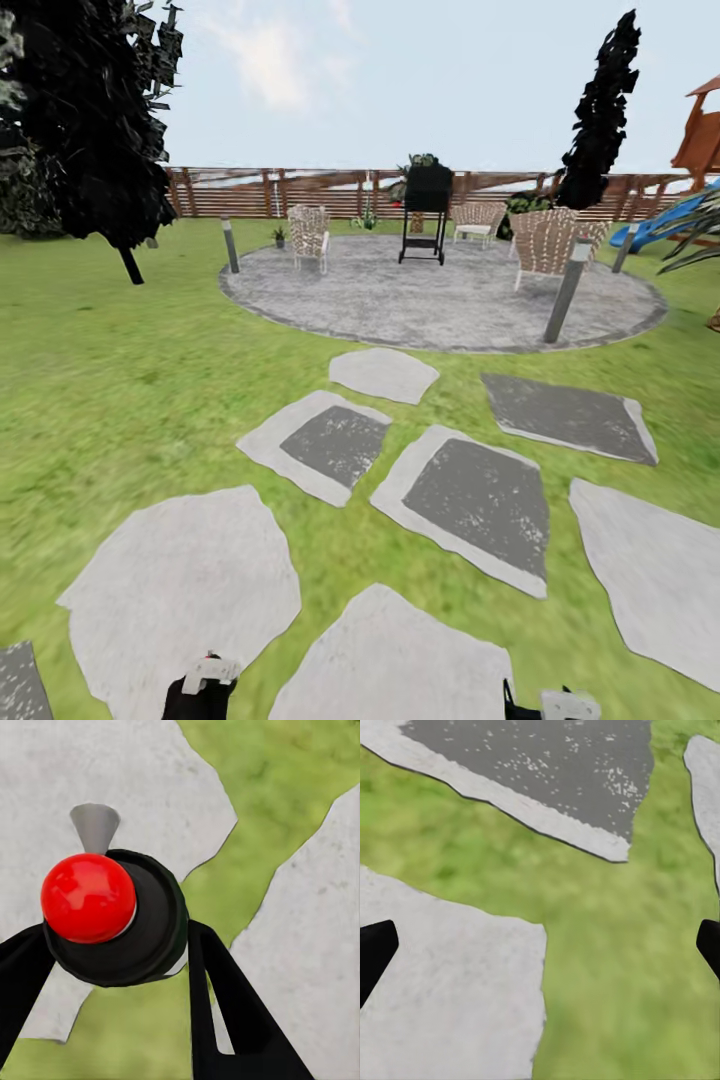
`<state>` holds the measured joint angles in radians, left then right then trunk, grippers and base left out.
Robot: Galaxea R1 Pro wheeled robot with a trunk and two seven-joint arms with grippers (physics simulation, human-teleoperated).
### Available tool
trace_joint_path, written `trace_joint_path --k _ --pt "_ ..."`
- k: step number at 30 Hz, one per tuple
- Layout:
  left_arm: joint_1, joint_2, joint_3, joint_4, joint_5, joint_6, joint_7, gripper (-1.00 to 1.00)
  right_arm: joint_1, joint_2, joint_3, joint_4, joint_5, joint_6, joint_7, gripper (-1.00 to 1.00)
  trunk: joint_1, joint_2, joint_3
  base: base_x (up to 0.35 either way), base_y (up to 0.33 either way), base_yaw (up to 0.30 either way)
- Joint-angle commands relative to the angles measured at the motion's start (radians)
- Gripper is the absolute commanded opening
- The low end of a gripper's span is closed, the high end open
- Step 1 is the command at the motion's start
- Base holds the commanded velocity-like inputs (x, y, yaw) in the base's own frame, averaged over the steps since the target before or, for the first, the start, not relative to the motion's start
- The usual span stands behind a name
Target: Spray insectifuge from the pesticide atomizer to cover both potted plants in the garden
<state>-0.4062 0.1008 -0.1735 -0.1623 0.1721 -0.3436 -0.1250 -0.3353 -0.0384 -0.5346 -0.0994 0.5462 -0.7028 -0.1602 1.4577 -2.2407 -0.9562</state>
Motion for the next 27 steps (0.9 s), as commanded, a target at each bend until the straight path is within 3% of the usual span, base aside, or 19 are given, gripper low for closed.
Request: trace_joint_path --k 1,27 --pt "-0.001 0.000 -0.007 0.001 0.013 -0.003 -0.005 -1.00 -0.001 0.001 -0.004 0.001 0.011 -0.003 -0.008 1.00 0.000 0.000 -0.002 0.340 0.000 0.242" --pt "0.000 -0.003 -0.009 0.003 0.012 -0.003 -0.005 -1.00 -0.001 0.005 -0.005 0.001 0.011 -0.003 -0.010 1.00 0.000 0.000 -0.017 0.340 0.000 0.243"
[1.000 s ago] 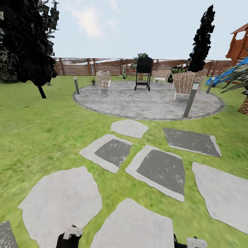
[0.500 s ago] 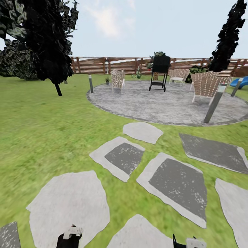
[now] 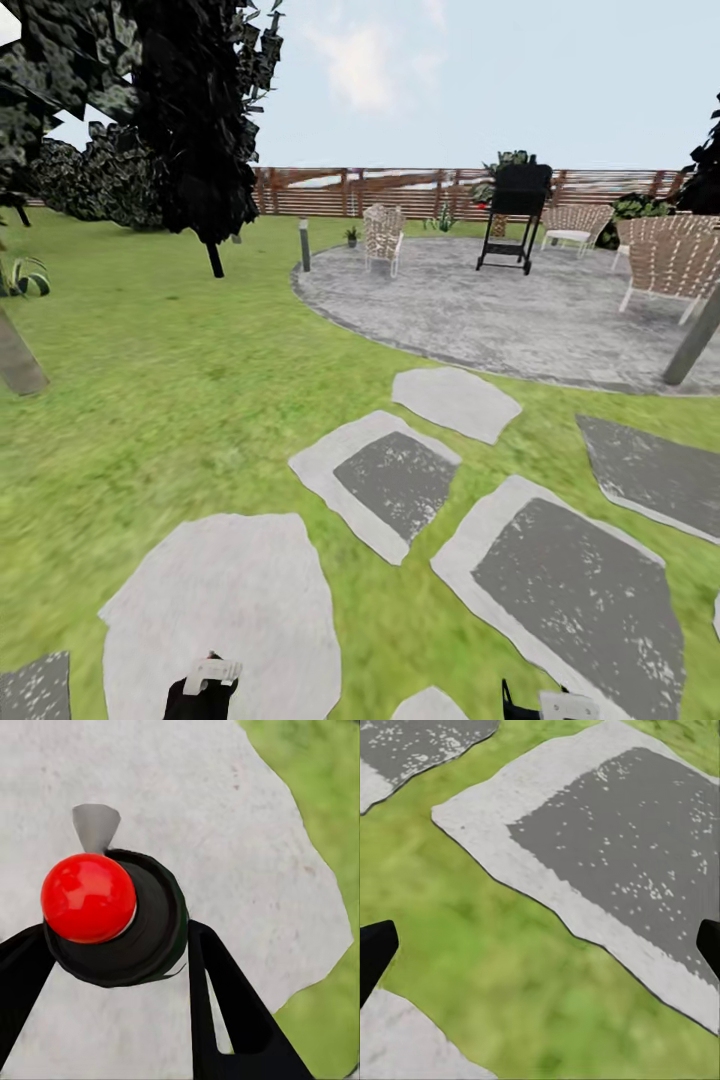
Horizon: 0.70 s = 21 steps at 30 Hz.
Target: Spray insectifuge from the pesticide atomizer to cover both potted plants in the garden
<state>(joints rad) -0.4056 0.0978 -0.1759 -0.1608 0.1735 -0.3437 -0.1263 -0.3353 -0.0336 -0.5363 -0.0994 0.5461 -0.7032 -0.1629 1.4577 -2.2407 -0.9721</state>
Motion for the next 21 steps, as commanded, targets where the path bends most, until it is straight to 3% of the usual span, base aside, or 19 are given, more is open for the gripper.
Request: trace_joint_path --k 1,21 --pt "-0.001 0.000 -0.007 0.001 0.011 -0.003 -0.004 -1.00 -0.001 0.000 -0.004 0.002 0.011 -0.002 -0.007 1.00 0.000 0.000 -0.001 0.340 0.000 0.210" --pt "-0.001 0.000 -0.007 0.001 0.011 -0.003 -0.004 -1.00 -0.001 0.000 -0.004 0.004 0.011 -0.002 -0.006 1.00 0.000 0.000 -0.004 0.340 0.000 0.025"
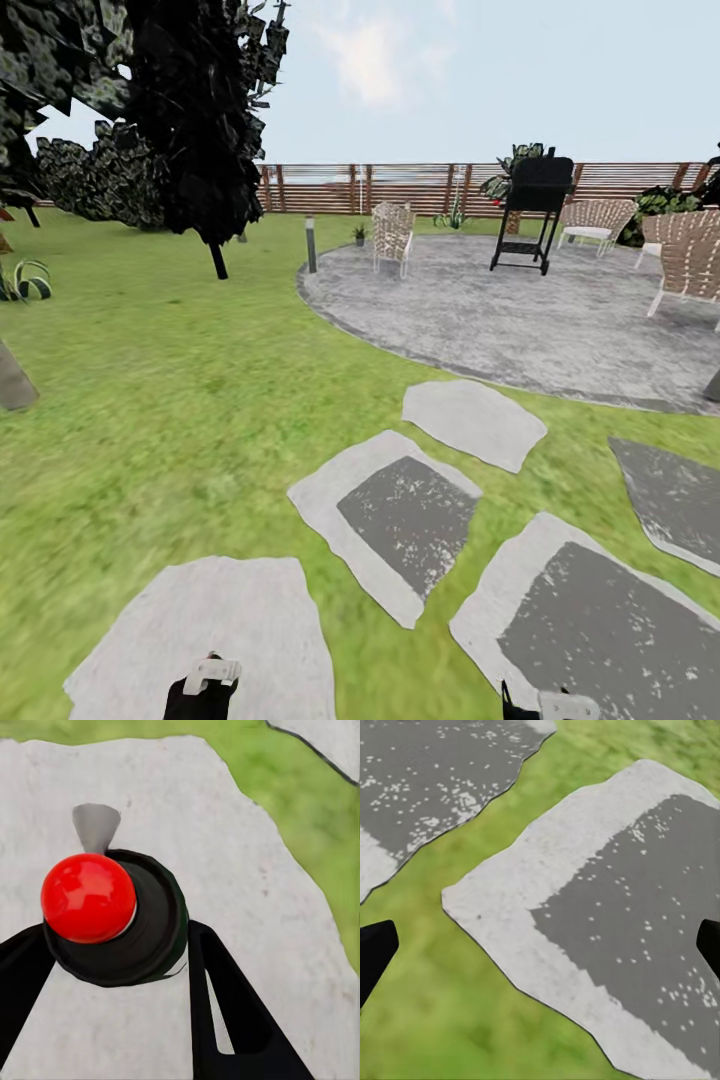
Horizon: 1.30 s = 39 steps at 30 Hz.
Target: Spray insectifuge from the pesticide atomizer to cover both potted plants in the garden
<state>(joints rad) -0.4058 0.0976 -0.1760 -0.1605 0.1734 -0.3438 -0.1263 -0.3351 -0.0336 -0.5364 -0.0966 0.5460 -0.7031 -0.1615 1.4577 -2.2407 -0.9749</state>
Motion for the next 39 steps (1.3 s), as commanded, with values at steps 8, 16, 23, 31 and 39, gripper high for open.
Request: trace_joint_path --k 8,16,23,31,39 --pt "-0.001 0.001 -0.007 0.001 0.011 -0.003 -0.004 -1.00 -0.001 0.000 -0.004 0.001 0.011 -0.002 -0.007 1.00 0.000 0.000 -0.001 0.340 0.000 0.000" --pt "-0.001 0.001 -0.007 0.001 0.011 -0.003 -0.004 -1.00 -0.001 0.000 -0.002 0.001 0.011 -0.001 -0.007 1.00 0.000 0.000 -0.001 0.340 0.000 0.000" --pt "-0.001 0.001 -0.007 0.001 0.011 -0.003 -0.004 -1.00 -0.001 0.000 -0.002 0.001 0.011 -0.001 -0.007 1.00 0.000 0.000 -0.001 0.340 0.000 0.000" --pt "-0.001 0.002 -0.006 0.001 0.012 -0.003 -0.004 -1.00 -0.001 0.001 -0.002 0.001 0.011 -0.002 -0.007 1.00 0.000 0.000 -0.001 0.340 0.000 0.000" --pt "-0.001 0.002 -0.007 0.001 0.011 -0.003 -0.004 -1.00 -0.001 0.001 -0.002 0.001 0.011 -0.003 -0.007 1.00 0.000 0.000 -0.001 0.340 0.000 0.000"
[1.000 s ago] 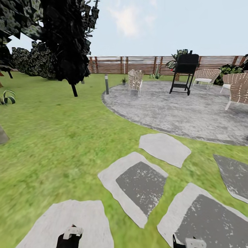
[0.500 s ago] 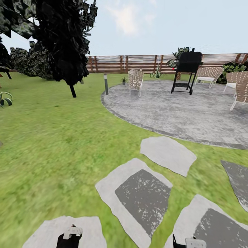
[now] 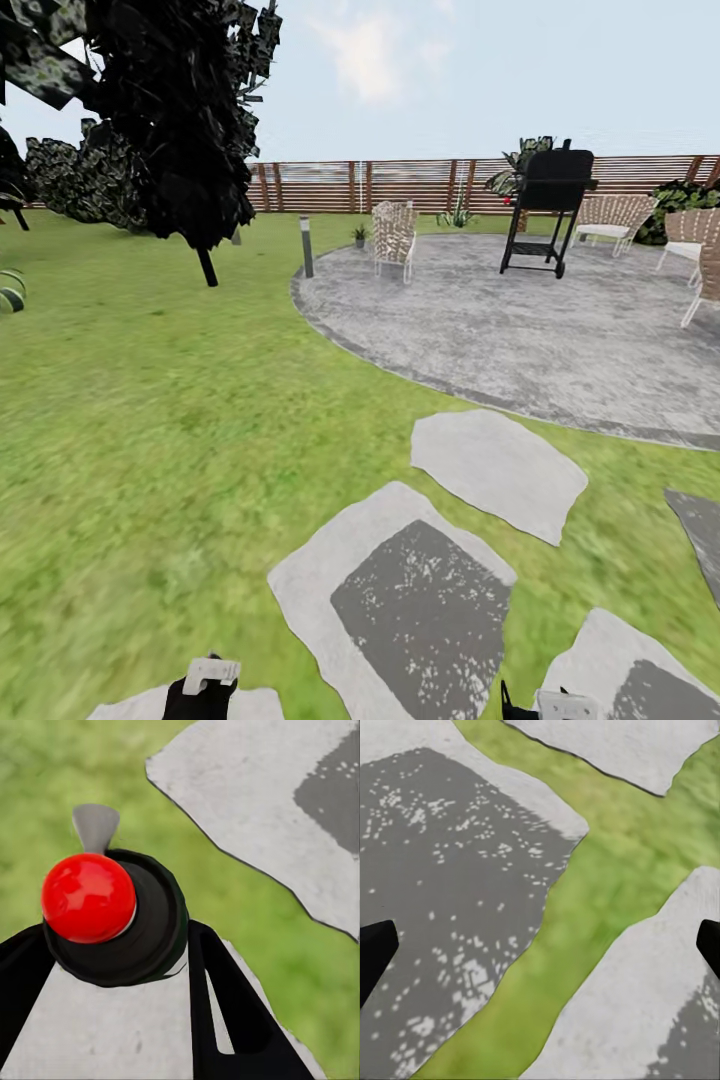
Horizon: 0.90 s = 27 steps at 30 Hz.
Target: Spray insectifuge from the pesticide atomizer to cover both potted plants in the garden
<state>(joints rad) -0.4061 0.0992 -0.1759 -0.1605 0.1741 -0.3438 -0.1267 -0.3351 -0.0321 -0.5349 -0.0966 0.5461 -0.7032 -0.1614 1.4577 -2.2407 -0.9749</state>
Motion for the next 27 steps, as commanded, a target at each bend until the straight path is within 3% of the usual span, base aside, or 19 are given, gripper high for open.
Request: trace_joint_path --k 1,27 --pt "-0.001 0.001 -0.007 0.001 0.010 -0.003 -0.004 -1.00 -0.001 0.000 -0.004 0.001 0.011 -0.002 -0.007 1.00 0.000 0.000 -0.001 0.340 0.000 0.000" --pt "0.000 0.001 -0.007 0.001 0.008 -0.003 -0.005 -1.00 -0.001 0.000 -0.004 0.002 0.011 -0.002 -0.007 1.00 0.000 0.000 -0.001 0.340 0.000 0.000"
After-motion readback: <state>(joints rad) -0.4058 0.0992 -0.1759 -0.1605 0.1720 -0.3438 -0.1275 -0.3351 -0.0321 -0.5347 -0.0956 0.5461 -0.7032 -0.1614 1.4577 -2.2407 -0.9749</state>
